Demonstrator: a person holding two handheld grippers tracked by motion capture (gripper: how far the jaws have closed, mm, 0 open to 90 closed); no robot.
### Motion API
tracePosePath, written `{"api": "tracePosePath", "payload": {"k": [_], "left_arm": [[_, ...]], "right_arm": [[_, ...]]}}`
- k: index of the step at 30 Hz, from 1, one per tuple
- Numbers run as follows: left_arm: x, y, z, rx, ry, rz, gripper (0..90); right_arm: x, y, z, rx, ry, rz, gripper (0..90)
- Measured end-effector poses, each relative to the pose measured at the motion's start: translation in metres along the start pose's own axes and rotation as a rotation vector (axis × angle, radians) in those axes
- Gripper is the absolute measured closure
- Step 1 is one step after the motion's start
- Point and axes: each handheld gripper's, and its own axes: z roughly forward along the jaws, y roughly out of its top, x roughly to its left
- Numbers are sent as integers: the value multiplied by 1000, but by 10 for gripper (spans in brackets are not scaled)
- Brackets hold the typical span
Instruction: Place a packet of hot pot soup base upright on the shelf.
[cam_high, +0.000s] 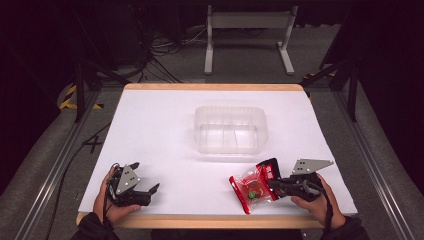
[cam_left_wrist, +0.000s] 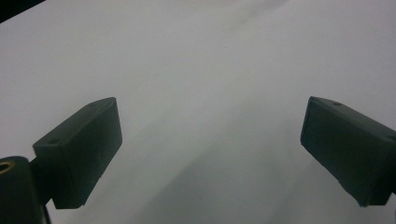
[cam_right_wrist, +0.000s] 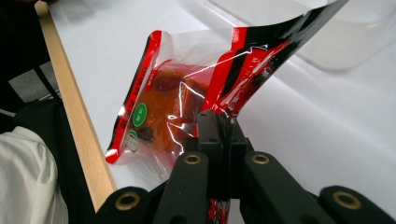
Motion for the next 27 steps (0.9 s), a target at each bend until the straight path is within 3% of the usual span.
{"api": "tracePosePath", "payload": {"k": [2,10,14,16,27], "left_arm": [[0,0,-1,-3,2,-1,60],[-3,3,-7,-43,-6,-26,62],[-7,6,-7,-46,-11,-9,63],[-8,6,-6,-43,-14,-2,63],[-8,6,-4,-49,-29,-17,68]], "right_arm": [[3,5,-2,-15,-21,-17,900],[17,34,-9,-63,-22,-78,900],[20,44,-12,-67,-32,-96,900],[24,60,-15,-54,-56,-131,900],[28,102,-13,-5,-54,-146,900]]}}
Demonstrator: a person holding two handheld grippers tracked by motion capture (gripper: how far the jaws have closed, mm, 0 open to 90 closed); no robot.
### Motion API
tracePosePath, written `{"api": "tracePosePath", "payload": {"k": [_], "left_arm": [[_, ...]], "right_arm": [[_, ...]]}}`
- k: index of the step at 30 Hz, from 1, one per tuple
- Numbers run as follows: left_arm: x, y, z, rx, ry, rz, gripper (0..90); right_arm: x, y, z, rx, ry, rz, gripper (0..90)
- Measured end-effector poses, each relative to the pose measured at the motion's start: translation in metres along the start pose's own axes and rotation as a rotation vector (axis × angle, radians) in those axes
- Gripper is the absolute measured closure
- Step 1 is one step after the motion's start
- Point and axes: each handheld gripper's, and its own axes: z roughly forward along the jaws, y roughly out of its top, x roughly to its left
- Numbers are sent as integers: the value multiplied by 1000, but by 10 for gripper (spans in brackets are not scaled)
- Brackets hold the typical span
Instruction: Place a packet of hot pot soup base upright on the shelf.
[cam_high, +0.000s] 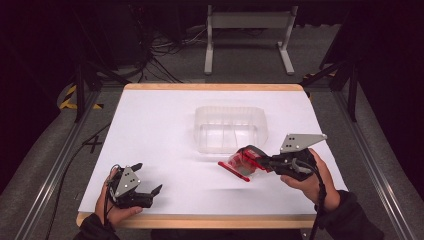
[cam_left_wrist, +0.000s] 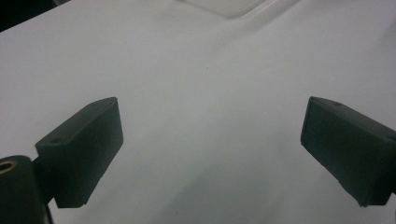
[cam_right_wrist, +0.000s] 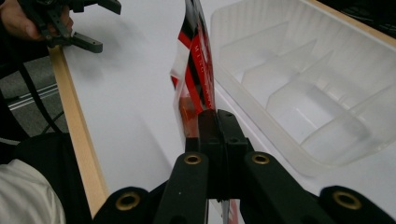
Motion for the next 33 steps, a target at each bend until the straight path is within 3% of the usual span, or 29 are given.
{"api": "tracePosePath", "payload": {"k": [8,14,17,21,26,33], "left_arm": [[-1,0,2,6,-8,4,68],[-2,0,3,13,-4,11,72],[-2,0,2,14,-4,14,73],[-1,0,2,8,-5,10,73],[-2,0,2,11,-7,16,73],[-2,0,2,17,-10,26,73]], "right_arm": [[-5,33,8,-7,-29,-8,900],[-13,62,22,-52,-51,50,900],[-18,74,35,-54,-92,75,900],[-26,81,52,-63,-115,154,900],[-31,85,73,-63,-140,196,900],[-46,72,88,-71,-218,297,900]]}}
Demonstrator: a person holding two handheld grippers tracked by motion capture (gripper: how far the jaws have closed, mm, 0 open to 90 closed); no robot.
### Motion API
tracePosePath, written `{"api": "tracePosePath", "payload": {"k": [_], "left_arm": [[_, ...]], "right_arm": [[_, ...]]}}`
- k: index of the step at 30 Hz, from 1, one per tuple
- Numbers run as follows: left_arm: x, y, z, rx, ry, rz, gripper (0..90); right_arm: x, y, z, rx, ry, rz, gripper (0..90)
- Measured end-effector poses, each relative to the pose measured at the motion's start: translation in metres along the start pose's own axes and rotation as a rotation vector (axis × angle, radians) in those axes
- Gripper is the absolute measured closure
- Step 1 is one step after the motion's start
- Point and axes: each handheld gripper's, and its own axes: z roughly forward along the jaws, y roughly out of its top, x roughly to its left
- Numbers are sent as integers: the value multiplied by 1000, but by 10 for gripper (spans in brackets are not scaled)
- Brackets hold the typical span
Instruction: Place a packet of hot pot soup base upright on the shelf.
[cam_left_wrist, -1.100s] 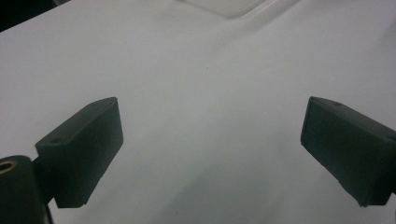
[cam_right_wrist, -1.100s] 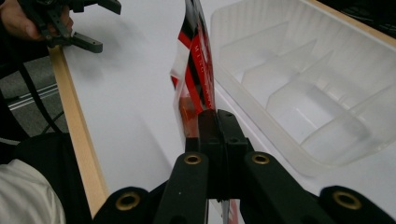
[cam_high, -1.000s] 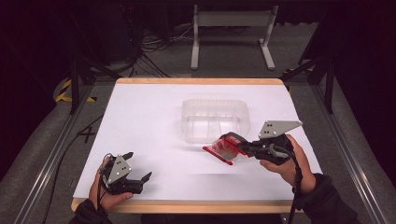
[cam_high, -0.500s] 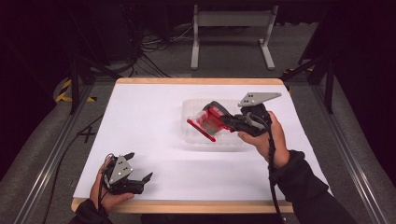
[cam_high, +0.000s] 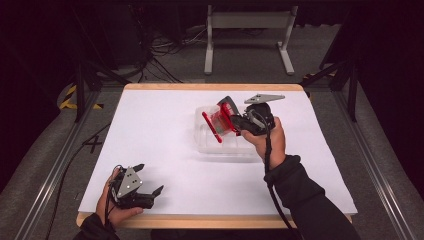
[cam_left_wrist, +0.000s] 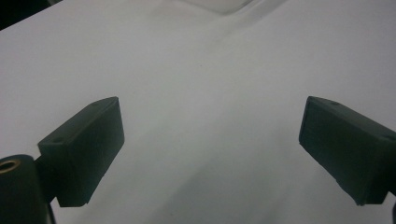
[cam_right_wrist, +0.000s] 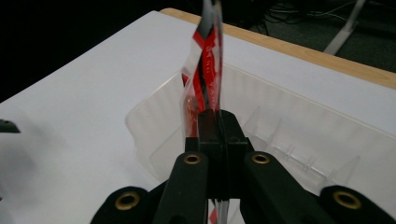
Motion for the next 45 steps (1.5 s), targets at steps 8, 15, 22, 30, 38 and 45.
{"api": "tracePosePath", "payload": {"k": [8,15,22,30,38,45], "left_arm": [[-1,0,1,7,-4,-1,74],[-1,0,1,8,-5,-1,74],[-1,0,1,9,-7,2,79],[-1,0,1,10,-6,4,78],[-1,0,2,13,-7,7,78],[0,-1,2,14,-8,4,78]], "right_arm": [[-5,-12,5,36,-16,16,883],[-10,-13,0,42,-23,15,855],[-5,-12,2,71,-24,-30,791],[-1,-10,6,68,2,-36,720],[4,-8,10,85,7,-78,789],[6,-6,12,74,-3,-87,768]]}}
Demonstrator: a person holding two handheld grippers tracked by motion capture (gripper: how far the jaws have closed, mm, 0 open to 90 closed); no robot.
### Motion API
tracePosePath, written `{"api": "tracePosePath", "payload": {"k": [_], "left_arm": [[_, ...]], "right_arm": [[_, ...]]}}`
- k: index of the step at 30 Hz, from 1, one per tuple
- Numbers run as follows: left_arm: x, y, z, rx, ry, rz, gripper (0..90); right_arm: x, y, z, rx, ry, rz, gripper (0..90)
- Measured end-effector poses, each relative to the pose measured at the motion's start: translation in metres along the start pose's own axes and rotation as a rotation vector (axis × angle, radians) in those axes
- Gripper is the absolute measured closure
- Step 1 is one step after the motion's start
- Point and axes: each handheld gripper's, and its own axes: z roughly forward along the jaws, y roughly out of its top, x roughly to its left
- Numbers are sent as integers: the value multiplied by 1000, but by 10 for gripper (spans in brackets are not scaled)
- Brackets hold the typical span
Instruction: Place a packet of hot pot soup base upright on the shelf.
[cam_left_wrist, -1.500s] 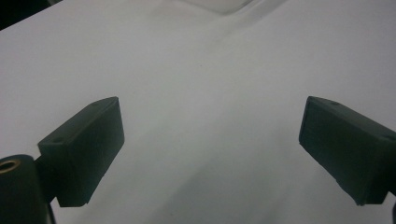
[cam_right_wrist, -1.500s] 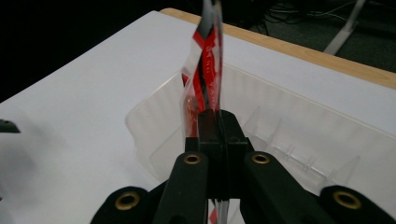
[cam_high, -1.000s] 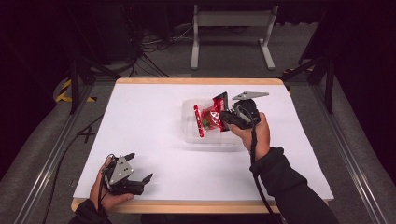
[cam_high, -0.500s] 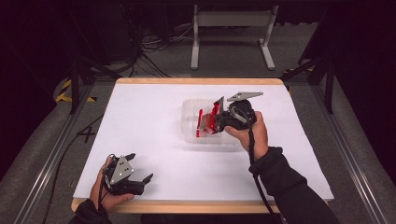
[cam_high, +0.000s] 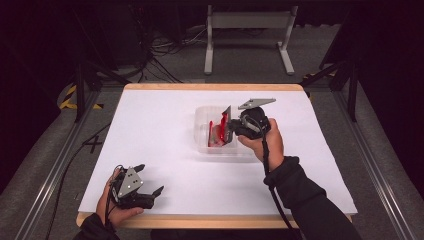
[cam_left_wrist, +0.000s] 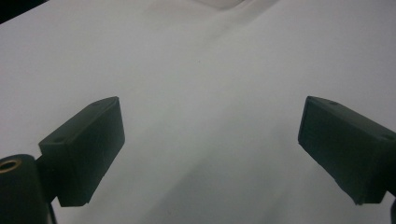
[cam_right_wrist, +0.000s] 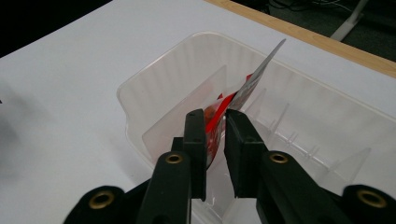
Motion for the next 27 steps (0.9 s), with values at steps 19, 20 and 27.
{"api": "tracePosePath", "payload": {"k": [19,20,27], "left_arm": [[-1,0,0,-2,1,2,76],[-1,0,0,-2,0,2,76],[0,0,0,-2,0,0,76]], "right_arm": [[-3,3,-11,-29,-5,-39,583],[-3,3,-11,-29,-8,-41,581],[-4,2,-13,-24,-18,-64,577]]}}
